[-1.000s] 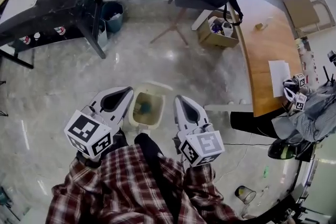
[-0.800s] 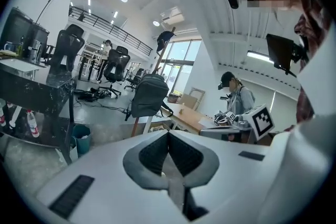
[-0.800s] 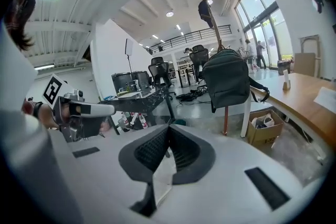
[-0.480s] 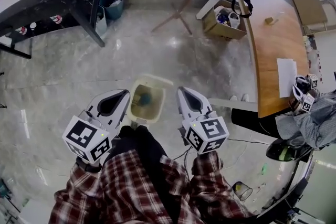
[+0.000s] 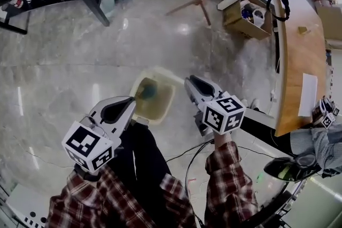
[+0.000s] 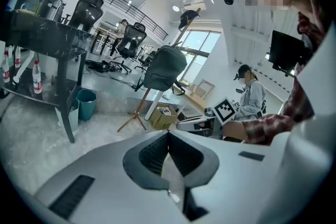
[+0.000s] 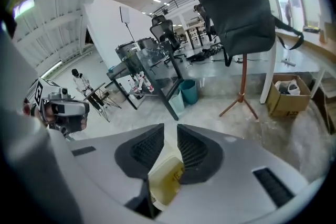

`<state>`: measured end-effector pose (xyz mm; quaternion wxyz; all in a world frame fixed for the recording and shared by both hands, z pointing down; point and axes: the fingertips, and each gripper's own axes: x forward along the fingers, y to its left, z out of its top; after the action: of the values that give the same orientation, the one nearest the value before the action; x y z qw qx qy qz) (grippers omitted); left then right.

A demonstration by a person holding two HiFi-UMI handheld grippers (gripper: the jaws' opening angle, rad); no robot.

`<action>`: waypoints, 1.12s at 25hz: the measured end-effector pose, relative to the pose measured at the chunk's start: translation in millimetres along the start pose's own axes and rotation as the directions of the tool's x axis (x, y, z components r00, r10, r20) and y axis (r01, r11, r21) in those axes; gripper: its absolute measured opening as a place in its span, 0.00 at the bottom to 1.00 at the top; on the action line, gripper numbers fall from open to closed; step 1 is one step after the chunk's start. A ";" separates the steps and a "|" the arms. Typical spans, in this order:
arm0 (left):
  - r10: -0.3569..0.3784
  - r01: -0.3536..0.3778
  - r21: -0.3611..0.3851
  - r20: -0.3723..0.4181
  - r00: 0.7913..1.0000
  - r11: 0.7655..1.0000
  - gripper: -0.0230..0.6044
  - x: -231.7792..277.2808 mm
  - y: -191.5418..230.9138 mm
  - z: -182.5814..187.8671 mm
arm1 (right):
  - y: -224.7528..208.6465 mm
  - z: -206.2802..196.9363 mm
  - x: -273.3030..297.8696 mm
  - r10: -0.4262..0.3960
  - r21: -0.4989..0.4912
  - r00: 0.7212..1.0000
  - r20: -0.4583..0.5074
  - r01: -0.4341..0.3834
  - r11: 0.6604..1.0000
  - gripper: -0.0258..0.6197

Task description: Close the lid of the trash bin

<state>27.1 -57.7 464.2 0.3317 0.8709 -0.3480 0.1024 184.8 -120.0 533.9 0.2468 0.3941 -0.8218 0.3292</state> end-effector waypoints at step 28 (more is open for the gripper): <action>-0.008 0.002 -0.074 -0.076 0.997 0.997 0.05 27.9 44.9 -84.8 | 55.1 -156.9 47.5 0.229 0.061 0.936 -0.267 -0.221 0.973 0.17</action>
<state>21.9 -41.8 562.8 0.3770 0.8543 -0.3363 0.1218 136.1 -1.6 650.2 0.3121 0.2522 -0.8147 0.4186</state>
